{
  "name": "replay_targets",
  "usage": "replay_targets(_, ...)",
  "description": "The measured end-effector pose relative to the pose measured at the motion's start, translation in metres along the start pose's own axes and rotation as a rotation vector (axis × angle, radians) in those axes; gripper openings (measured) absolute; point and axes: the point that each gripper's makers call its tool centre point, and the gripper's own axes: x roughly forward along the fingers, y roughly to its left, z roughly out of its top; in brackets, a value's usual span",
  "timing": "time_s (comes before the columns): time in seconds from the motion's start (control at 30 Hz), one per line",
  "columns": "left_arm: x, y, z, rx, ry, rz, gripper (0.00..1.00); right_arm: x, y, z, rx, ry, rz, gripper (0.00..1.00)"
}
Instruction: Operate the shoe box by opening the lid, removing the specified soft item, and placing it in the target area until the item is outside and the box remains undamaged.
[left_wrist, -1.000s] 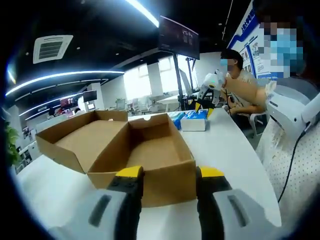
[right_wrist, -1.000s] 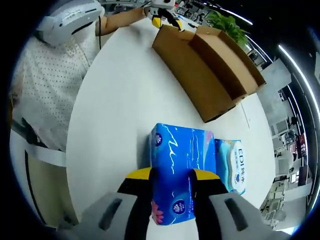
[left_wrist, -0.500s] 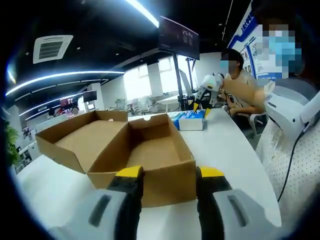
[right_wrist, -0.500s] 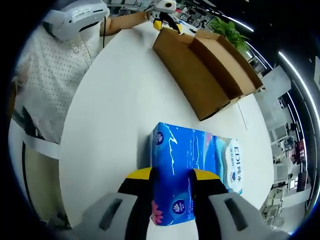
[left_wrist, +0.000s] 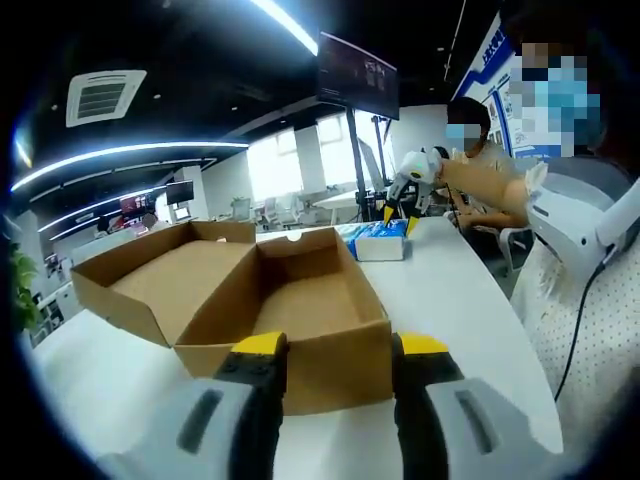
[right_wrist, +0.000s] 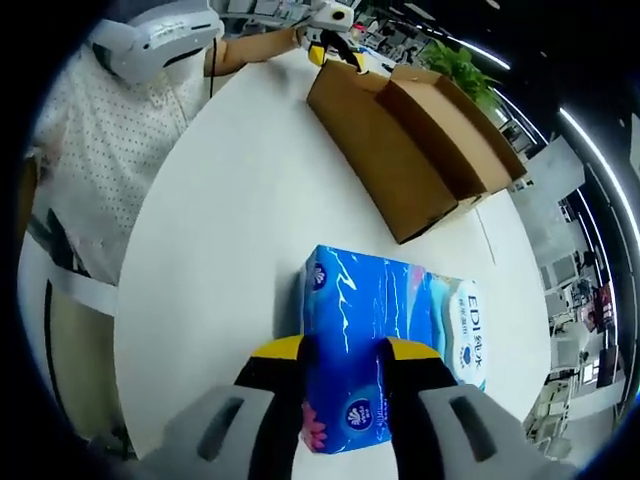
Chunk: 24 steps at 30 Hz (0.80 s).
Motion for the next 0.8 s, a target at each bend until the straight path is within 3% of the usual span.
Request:
replay_targets(0.17, 0.000, 0.000, 0.000, 0.001, 0.000, 0.000, 0.43, 0.000, -0.002, 0.004, 0.065, -0.015, -0.005, 0.32)
replay_targets(0.27, 0.000, -0.001, 0.000, 0.001, 0.000, 0.000, 0.43, -0.003, -0.006, 0.016, 0.127, -0.068, -0.018, 0.35)
replay_targets(0.43, -0.001, 0.000, 0.000, 0.003, 0.002, 0.001, 0.43, -0.007, -0.022, 0.040, 0.161, -0.183, -0.062, 0.38)
replay_targets(0.5, -0.001, -0.001, 0.000, 0.004, 0.003, 0.001, 0.43, -0.006, -0.034, 0.056, 0.170, -0.265, -0.088, 0.38)
replay_targets(0.7, 0.000, -0.001, 0.000, 0.002, 0.002, 0.001, 0.43, 0.008, -0.066, 0.083, 0.197, -0.386, -0.148, 0.38)
replay_targets(0.8, 0.000, 0.000, 0.000, 0.001, 0.001, 0.000, 0.43, 0.015, -0.081, 0.103, 0.226, -0.481, -0.166, 0.37)
